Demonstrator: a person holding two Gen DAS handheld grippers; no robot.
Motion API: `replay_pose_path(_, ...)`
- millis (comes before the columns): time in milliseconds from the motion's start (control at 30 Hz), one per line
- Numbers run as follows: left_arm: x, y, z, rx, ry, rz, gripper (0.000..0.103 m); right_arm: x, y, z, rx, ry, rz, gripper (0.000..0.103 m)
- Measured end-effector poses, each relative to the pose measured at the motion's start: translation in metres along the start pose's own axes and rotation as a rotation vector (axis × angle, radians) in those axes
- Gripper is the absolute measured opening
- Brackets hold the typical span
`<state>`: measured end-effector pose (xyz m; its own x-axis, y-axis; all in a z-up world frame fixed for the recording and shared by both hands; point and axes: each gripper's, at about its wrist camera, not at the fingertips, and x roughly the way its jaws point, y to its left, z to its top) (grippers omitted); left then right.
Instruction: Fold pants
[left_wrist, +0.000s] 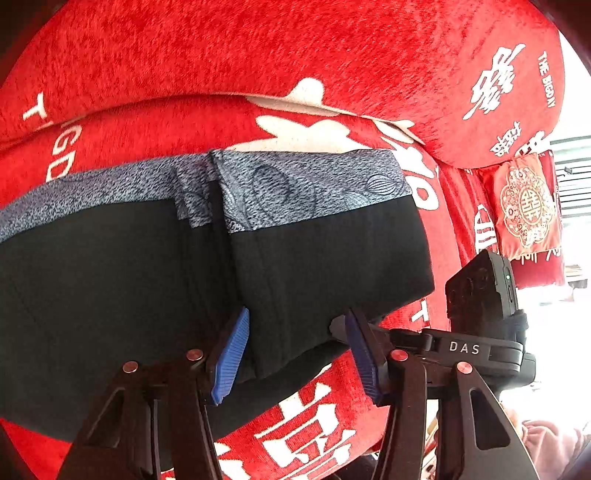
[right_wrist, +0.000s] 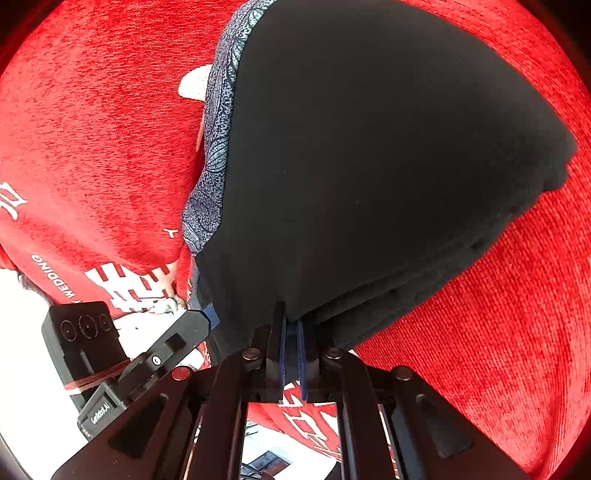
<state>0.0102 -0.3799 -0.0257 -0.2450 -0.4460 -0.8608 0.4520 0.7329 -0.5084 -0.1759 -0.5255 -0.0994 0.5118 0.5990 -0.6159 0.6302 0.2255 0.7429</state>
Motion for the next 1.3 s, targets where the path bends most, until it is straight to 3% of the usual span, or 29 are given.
replay_pose_path(133,0.003,0.011,-0.005,-0.031,0.019,0.024,0.055,-0.002,-0.005,0.0,0.007,0.001,0.022,0.006)
replay_pose_path(333,-0.001,-0.005,-0.001,0.002,-0.011,-0.044,0.055,-0.004,-0.007,0.003,-0.003,0.009,0.018,0.006)
replay_pose_path(500,0.017,-0.01,0.005,0.01,0.025,-0.011,0.054,-0.004,-0.005,0.003,-0.014,0.013,0.013,0.006)
replay_pose_path(567,0.02,-0.008,0.008,0.004,0.01,0.069,0.008,-0.006,0.0,0.003,-0.038,0.033,0.007,0.007)
replay_pose_path(700,0.01,-0.007,0.005,0.01,-0.025,0.09,0.005,-0.034,0.027,-0.001,-0.188,0.045,-0.069,0.014)
replay_pose_path(733,0.007,-0.009,0.002,0.022,-0.032,0.096,0.005,-0.051,0.039,0.002,-0.256,0.011,-0.08,0.018)
replay_pose_path(800,0.004,-0.012,-0.002,0.041,-0.039,0.106,0.005,-0.077,0.056,0.013,-0.341,-0.067,-0.109,0.044)
replay_pose_path(833,0.006,-0.014,-0.004,0.047,-0.038,0.11,0.005,-0.089,0.063,0.024,-0.376,-0.12,-0.144,0.069)
replay_pose_path(867,0.008,-0.014,-0.005,0.046,-0.035,0.112,0.005,-0.096,0.067,0.035,-0.401,-0.162,-0.178,0.075)
replay_pose_path(933,0.013,-0.013,-0.003,0.028,-0.034,0.111,0.005,-0.098,0.068,0.07,-0.409,-0.214,-0.279,0.074)
replay_pose_path(1000,0.015,-0.009,-0.003,0.002,-0.036,0.096,0.005,-0.088,0.058,0.104,-0.355,-0.202,-0.293,0.065)
replay_pose_path(1067,0.013,-0.009,-0.003,-0.007,-0.042,0.091,0.005,-0.067,0.044,0.129,-0.273,-0.121,-0.277,0.029)
replay_pose_path(1100,0.01,-0.008,-0.006,-0.003,-0.044,0.092,0.005,-0.061,0.045,0.132,-0.263,-0.105,-0.295,0.029)
replay_pose_path(1200,0.009,-0.004,-0.012,0.011,-0.036,0.11,0.005,-0.048,0.067,0.119,-0.406,-0.092,-0.4,0.029)
replay_pose_path(1300,0.016,0.0,-0.012,-0.014,-0.035,0.114,0.005,-0.026,0.076,0.109,-0.556,-0.106,-0.586,0.037)
